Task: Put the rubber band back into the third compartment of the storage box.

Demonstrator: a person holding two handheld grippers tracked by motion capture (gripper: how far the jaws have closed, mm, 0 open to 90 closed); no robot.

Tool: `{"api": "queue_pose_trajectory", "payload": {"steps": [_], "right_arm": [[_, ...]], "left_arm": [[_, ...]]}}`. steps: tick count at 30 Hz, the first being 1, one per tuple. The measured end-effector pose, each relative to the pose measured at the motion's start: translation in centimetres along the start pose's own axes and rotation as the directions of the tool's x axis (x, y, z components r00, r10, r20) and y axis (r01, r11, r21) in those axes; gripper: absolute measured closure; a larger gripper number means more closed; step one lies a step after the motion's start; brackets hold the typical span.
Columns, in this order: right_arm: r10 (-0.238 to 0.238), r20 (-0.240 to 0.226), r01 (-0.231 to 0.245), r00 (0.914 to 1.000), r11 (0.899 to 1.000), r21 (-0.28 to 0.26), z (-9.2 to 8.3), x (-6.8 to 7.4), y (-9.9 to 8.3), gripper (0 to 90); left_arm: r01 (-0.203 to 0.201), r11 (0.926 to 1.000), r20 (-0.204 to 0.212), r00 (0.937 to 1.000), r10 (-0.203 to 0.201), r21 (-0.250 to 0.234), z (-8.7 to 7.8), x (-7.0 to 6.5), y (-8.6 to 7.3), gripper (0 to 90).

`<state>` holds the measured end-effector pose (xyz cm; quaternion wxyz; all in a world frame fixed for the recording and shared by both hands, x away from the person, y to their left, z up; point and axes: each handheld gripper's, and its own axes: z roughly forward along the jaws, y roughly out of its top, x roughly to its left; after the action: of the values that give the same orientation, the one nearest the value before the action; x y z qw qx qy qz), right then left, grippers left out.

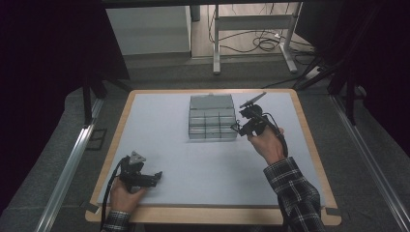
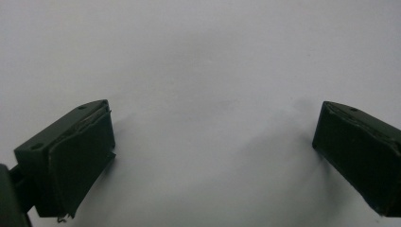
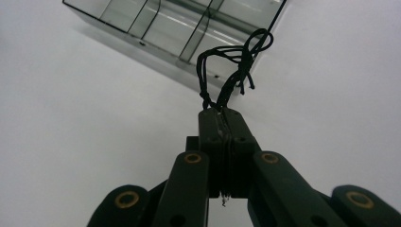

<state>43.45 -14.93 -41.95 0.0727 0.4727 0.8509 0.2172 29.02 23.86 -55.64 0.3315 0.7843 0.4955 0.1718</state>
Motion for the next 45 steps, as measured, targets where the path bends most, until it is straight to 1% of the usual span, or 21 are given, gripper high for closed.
{"api": "queue_pose_trajectory", "payload": {"steps": [9, 11, 12, 13, 16, 20, 31, 45], "right_arm": [[0.007, 0.033, -0.005, 0.9994, 0.999, -0.051, 0.7, -0.2, 0.8, 86.8], [0.01, 0.037, -0.008, 0.9993, 0.998, -0.059, 0.8, -0.3, 0.9, 86.9], [0.006, 0.039, -0.004, 0.9992, 0.998, -0.066, 0.9, -0.3, 1.0, 86.9], [0.008, 0.041, -0.005, 0.9991, 0.997, -0.071, 1.0, -0.3, 1.1, 86.9], [0.005, 0.046, -0.001, 0.9989, 0.997, -0.081, 1.3, -0.4, 1.3, 86.8], [0.004, 0.048, 0.0, 0.9988, 0.996, -0.089, 1.9, -0.4, 1.5, 86.8], [0.029, 0.045, -0.023, 0.9986, 0.992, -0.124, 3.6, -0.7, 2.6, 86.7], [0.052, 0.058, -0.045, 0.997, 0.991, -0.125, 6.1, -0.7, 3.9, 86.7]], "left_arm": [[0.0, 1.0, 0.0, 1.0, 0.0, 0.0, 0.0, 0.0, 0.0, 0.0], [-0.005, 1.0, 0.0, 1.0, 0.005, 0.004, 0.0, 0.0, 0.0, 0.0], [0.0, 1.0, 0.001, 1.0, 0.0, -0.001, 0.0, 0.0, 0.0, 0.0], [-0.004, 1.0, 0.001, 1.0, 0.004, 0.003, 0.0, 0.0, 0.0, 0.0], [-0.001, 1.0, 0.0, 1.0, 0.001, 0.0, 0.0, 0.0, 0.0, 0.0], [0.0, 1.0, 0.0, 1.0, 0.0, 0.0, 0.0, 0.0, 0.0, 0.0], [-0.002, 1.0, 0.0, 1.0, 0.002, 0.002, 0.0, 0.0, 0.0, 0.0], [0.0, 1.0, 0.001, 1.0, 0.0, 0.0, 0.0, 0.0, 0.0, 0.0]]}}
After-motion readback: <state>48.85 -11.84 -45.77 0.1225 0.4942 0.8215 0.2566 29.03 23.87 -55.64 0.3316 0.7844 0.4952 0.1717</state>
